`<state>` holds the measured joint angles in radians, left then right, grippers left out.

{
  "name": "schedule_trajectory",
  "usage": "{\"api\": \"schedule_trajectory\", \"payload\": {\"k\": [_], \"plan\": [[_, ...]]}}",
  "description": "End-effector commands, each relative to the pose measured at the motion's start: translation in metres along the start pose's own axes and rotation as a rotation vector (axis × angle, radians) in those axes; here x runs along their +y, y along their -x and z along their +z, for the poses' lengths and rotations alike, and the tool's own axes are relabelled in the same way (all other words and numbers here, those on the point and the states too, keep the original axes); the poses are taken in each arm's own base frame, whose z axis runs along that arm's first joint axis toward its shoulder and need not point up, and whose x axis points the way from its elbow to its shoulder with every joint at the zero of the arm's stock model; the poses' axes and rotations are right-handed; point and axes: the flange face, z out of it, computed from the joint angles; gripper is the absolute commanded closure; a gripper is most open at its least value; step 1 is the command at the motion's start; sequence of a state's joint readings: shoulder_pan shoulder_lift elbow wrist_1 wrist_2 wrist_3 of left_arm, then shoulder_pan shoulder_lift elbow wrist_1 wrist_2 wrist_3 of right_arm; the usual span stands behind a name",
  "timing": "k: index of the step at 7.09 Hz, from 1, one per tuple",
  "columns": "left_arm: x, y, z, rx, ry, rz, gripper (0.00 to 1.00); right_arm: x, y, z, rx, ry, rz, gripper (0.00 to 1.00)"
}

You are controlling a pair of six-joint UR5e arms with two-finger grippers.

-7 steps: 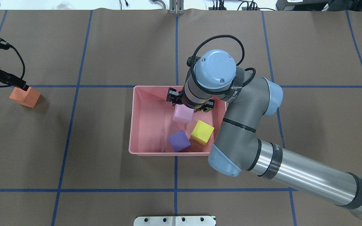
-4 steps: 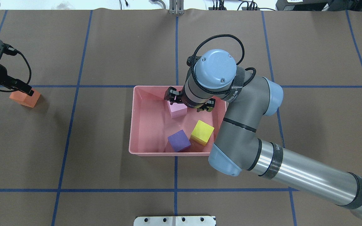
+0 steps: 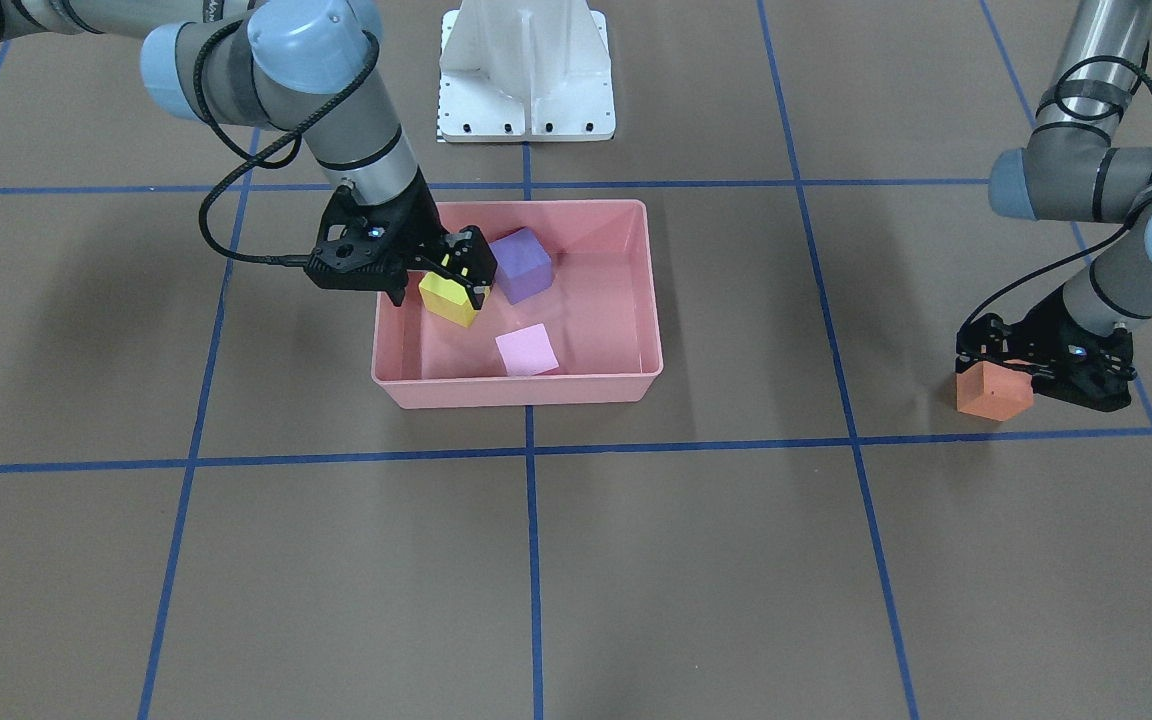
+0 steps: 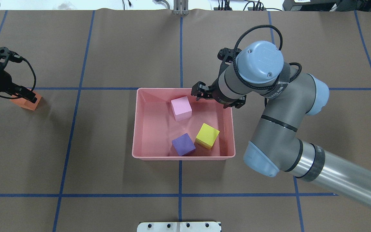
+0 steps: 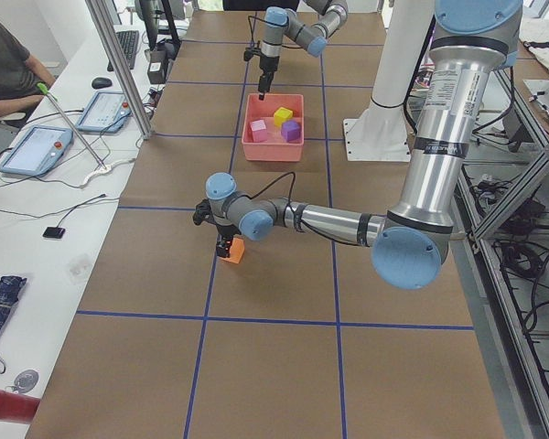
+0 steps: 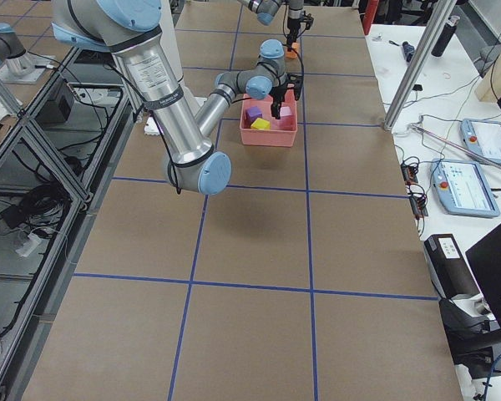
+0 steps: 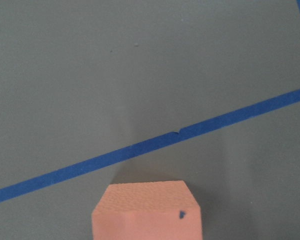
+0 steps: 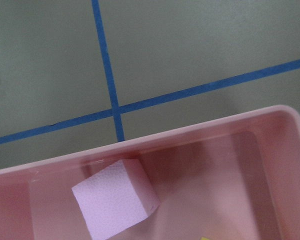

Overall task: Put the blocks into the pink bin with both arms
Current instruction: 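Open the right gripper and withdraw it while the left gripper grasps the orange cube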

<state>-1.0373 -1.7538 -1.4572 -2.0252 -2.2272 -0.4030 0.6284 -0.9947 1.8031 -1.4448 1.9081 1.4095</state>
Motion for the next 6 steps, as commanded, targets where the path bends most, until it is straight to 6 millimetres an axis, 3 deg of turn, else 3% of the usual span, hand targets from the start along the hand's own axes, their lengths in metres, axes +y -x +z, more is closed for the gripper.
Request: {"api": "schedule_trajectory", "payload": {"k": [1,2,3,4,5,6], "plan": [[-0.009,-0.010,-0.005,-0.004,-0.018,0.007,0.99,-0.021,-0.058,-0.030,0.003,0.011,-0.028,0.00],[-0.021,-0.034,-0.025,0.023,-0.058,-0.018,1.00,-0.037,-0.101,-0.045,0.019,0.026,-0.056,0.00],[-0.027,-0.082,-0.072,0.121,-0.099,-0.109,1.00,-0.055,-0.150,-0.055,0.049,0.034,-0.098,0.00],[-0.041,-0.143,-0.124,0.259,-0.120,-0.193,1.00,-0.075,-0.209,-0.063,0.094,0.048,-0.150,0.00],[-0.043,-0.217,-0.144,0.348,-0.105,-0.247,1.00,-0.090,-0.261,-0.072,0.131,0.058,-0.215,0.00],[-0.048,-0.306,-0.153,0.431,-0.064,-0.302,1.00,-0.101,-0.302,-0.081,0.166,0.056,-0.259,0.00]]}}
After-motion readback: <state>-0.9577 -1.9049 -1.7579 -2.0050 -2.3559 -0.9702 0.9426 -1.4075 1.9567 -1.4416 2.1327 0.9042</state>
